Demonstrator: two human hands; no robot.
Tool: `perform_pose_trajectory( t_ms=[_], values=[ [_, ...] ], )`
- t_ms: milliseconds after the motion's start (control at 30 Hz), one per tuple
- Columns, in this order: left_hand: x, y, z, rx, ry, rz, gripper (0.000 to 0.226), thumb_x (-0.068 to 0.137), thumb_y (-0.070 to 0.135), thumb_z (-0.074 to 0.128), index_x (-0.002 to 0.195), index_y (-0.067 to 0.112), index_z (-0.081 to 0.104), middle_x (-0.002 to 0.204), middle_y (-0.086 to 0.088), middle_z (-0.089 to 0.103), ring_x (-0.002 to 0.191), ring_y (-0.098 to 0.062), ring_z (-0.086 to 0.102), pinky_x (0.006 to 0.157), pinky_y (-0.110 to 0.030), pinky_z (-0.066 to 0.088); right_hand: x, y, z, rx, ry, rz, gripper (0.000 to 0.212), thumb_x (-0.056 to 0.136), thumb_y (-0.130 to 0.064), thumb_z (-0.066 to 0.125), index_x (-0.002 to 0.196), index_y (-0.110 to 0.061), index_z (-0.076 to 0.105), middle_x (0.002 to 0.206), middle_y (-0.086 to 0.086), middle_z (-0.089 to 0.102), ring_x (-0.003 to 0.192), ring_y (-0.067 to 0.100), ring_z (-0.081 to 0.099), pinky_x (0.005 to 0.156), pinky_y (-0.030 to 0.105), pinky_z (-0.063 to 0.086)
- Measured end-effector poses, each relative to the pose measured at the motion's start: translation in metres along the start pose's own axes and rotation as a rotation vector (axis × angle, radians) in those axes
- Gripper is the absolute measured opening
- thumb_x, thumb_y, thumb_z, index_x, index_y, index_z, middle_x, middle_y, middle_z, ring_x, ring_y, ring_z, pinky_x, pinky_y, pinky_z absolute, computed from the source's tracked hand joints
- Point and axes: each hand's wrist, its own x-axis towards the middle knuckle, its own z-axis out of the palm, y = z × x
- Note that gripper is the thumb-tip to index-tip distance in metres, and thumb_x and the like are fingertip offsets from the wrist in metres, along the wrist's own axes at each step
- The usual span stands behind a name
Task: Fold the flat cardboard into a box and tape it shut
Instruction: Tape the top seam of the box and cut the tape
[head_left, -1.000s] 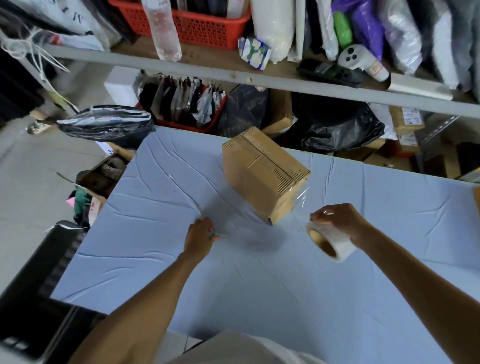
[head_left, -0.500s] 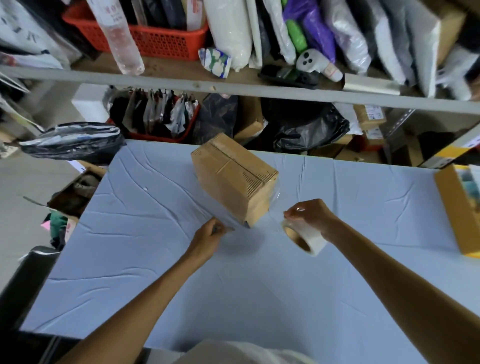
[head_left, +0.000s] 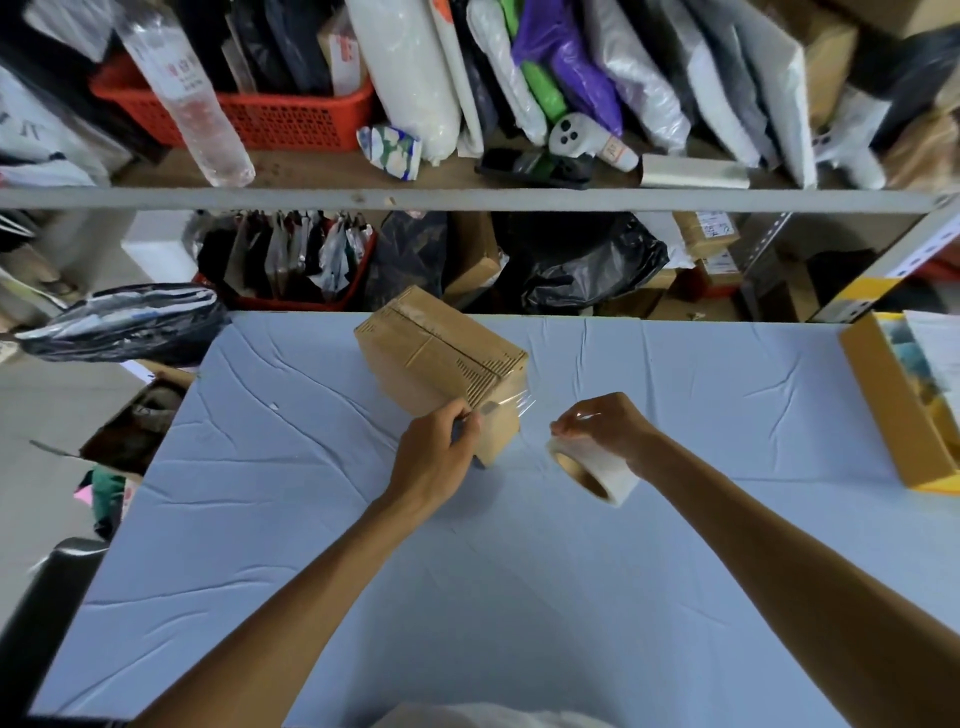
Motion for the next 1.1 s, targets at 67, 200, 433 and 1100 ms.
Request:
perform_pose_trajectory(
  t_ms=[67,200,433,1100],
  values=[
    [0.004,0.003,0.000,-0.001,0.003,0.005,0.030,0.097,0.027,0.044,0.069,0.024,0.053,0.062,0.013,0.056,0.062,-0.003,0.051,0.051,-0.014,0.033,0.000,0.000,-0.001,-0.006,0.002,-0.009,0.008,0.075,-0.009,0.080,0.081,-0.005,0.076,0.092,0.011,0.072,0.071,0.010,0.058,0.065,0.020,0.040],
    [0.010,0.010,-0.001,-0.018,0.058,0.084,0.021,0.095,0.025,0.052,0.083,0.015,0.065,0.083,0.004,0.062,0.079,-0.007,0.057,0.065,-0.024,0.049,0.002,0.001,-0.002,-0.014,-0.005,-0.014,0.007,0.075,-0.010,0.079,0.080,-0.006,0.076,0.090,0.009,0.072,0.071,0.009,0.057,0.064,0.018,0.040],
    [0.025,0.028,0.001,-0.048,0.071,0.099,0.020,0.091,0.028,0.061,0.086,0.009,0.061,0.082,-0.001,0.063,0.078,-0.012,0.056,0.064,-0.019,0.044,0.004,0.002,-0.002,-0.027,0.006,-0.024,0.008,0.075,-0.017,0.081,0.075,-0.011,0.076,0.092,0.009,0.070,0.086,0.021,0.059,0.066,0.021,0.041],
    [0.051,0.019,0.017,0.140,0.113,0.279,0.016,0.085,0.010,0.066,0.073,0.002,0.060,0.116,-0.007,0.060,0.112,-0.016,0.054,0.086,-0.022,0.043,0.002,0.004,-0.003,-0.064,0.030,0.033,0.027,0.079,-0.037,0.073,0.054,-0.025,0.073,0.075,-0.010,0.063,0.073,0.011,0.053,0.058,0.023,0.034]
  ],
)
